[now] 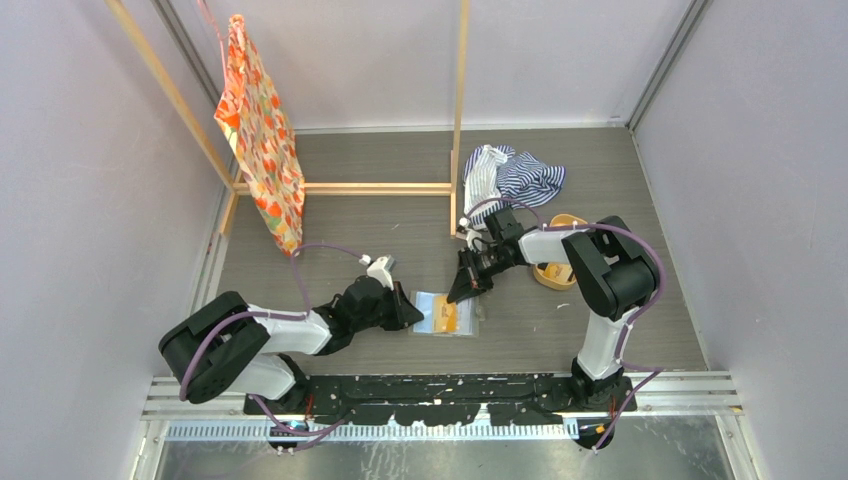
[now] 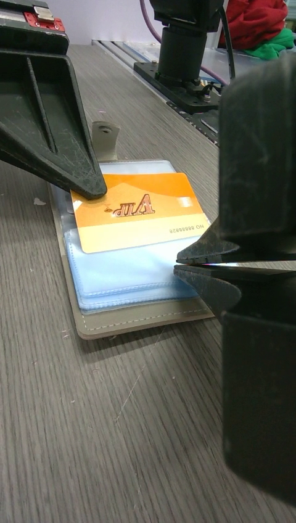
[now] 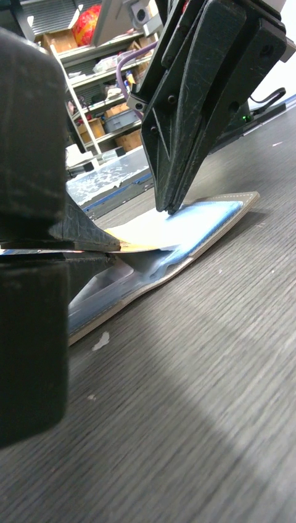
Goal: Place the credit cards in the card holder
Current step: Insert the credit card into the card holder.
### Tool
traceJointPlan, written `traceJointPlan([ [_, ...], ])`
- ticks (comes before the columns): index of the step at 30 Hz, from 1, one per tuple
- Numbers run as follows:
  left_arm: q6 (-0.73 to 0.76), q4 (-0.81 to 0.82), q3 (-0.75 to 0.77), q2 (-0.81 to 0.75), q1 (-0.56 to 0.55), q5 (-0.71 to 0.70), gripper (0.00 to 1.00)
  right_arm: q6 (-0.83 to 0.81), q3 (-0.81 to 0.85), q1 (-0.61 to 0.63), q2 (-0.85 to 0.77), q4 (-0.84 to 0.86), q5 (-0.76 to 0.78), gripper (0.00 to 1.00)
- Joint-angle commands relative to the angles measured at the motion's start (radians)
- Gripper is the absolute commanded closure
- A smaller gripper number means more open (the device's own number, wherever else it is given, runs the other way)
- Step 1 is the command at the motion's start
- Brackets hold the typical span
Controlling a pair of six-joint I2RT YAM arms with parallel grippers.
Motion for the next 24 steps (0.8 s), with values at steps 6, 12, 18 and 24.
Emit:
traceJointPlan([
  [6, 0.032, -0.046, -0.008, 0.007, -0.001, -0.019, 0.94, 0.094, 0.008, 0.055, 0.013, 0.101, 0.075, 0.99],
  [12, 0.012, -0.033, -0.017, -0.005, -0.001, -0.02, 0.93, 0.183, -0.016, 0.066, 0.022, 0.182, 0.099, 0.93],
  [18, -0.013, -0.034, -0.019, -0.042, -0.001, -0.029, 0.88, 0.09, 0.016, 0.066, -0.017, 0.08, 0.1, 0.67],
  [24, -0.016, -0.094, -0.01, -0.123, -0.001, -0.041, 0.82, -0.095, 0.091, 0.067, -0.071, -0.115, 0.149, 0.46],
])
